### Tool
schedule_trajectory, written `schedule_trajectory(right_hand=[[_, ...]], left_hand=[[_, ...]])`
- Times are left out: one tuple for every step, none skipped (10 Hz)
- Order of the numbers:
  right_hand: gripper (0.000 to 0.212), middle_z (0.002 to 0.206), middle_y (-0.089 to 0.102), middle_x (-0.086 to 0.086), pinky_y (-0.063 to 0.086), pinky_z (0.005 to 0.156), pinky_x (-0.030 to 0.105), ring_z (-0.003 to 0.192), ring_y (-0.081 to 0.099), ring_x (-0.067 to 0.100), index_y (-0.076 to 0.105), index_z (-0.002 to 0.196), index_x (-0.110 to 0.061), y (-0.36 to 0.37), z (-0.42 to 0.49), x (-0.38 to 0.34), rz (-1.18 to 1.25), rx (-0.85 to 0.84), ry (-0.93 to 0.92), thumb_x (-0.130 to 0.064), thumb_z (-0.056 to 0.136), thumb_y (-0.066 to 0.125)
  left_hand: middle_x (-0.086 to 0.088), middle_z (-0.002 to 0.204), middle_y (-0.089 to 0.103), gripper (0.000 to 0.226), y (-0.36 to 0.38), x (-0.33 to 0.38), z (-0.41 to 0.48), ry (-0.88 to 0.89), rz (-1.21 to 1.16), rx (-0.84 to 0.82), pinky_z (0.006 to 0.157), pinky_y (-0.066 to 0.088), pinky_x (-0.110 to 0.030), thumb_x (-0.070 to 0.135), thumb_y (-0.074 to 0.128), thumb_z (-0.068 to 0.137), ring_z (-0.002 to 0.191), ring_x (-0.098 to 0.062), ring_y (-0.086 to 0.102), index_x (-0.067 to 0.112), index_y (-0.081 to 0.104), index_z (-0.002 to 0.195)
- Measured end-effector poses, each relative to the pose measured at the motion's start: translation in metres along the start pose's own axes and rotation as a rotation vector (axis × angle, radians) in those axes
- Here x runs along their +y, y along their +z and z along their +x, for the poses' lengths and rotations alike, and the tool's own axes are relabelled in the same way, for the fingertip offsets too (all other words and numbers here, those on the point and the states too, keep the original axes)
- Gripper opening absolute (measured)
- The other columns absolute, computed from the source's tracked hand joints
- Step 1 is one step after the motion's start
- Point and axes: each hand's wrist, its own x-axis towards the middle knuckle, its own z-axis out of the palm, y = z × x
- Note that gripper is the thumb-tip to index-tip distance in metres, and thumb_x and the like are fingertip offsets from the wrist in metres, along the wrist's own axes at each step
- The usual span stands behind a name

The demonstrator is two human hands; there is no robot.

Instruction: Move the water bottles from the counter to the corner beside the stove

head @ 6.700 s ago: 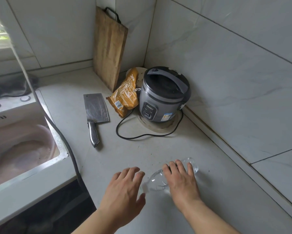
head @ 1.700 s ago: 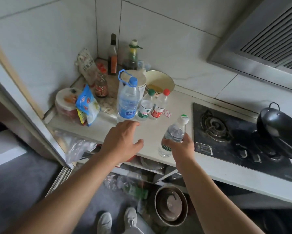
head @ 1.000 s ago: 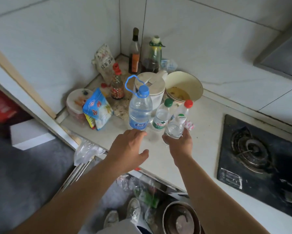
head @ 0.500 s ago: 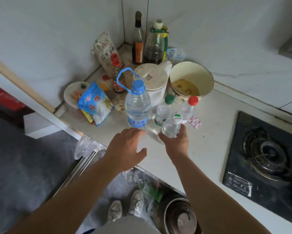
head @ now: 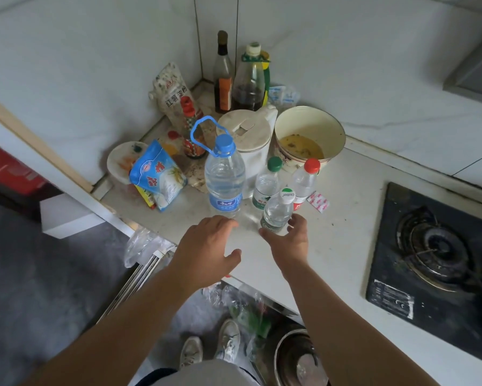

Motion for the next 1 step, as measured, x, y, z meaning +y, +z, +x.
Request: schedule_trajectory(right_hand=[[0.084, 0.137, 0.051, 0.003, 0.044, 0.108, 0.045, 0.125, 0.050, 0.021, 0.041, 0.143, -0.016, 0.0035, -0.0135, 0.0091, -0.014, 0.032, 0.034, -0.029, 0.074, 0.088]], left_hand=[[0.002, 0.126, 0.059, 0.054, -0.0024, -0.0053, -0.0082, 0.004, -0.001, 0.010, 0.088, 0.045, -0.038, 0.041, 0.062, 0.081, 0.110, -0.021, 0.054, 0.018, 0.053, 0.129]])
